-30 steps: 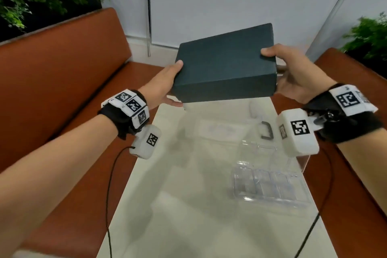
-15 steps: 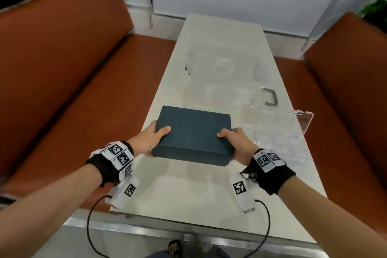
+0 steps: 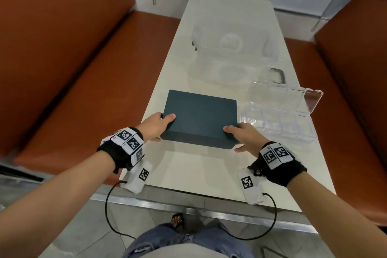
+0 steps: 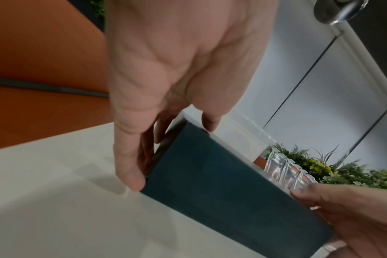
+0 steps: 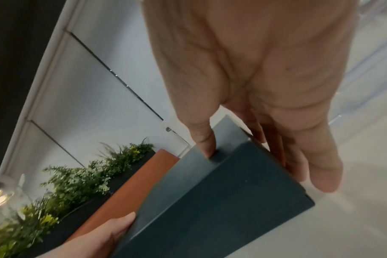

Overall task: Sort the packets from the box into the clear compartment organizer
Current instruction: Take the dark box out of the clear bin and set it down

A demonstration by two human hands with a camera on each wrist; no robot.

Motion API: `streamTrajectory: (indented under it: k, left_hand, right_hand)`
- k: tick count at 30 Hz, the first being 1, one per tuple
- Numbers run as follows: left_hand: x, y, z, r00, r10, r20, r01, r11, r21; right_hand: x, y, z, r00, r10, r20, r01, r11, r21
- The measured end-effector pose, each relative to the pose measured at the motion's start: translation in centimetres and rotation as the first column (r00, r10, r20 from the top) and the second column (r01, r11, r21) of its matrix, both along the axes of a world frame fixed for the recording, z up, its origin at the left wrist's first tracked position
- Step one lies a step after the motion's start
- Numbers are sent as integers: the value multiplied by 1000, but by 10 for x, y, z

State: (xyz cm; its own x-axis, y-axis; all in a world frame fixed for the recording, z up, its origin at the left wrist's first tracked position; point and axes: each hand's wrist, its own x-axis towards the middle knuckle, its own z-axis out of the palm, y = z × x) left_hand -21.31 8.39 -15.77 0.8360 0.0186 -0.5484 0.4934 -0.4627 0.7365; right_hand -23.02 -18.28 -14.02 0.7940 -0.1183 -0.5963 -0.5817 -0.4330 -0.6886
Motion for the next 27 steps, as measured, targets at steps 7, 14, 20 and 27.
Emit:
streamTrajectory:
  k: [7,14,20,27]
  left_hand:
    - [-7,11,1,1000,10,16,-10,1000,-16]
    - [-18,22,12,999,-42,-5,42,999,14]
    - [-32,34,37,994,-98,-40,99,995,11]
    - [-19,40,93,982,-187,23,189,977,-98]
  right_hand:
    - [-15,5,5,999,-9,-47,11,998,54]
    - [-26,0,11,998,44,-43,-38,990,137]
    - [-39,-13,22,997,57,-57,-43,975,219]
    - [-18,-27,61,983,61,171,-105,959,262]
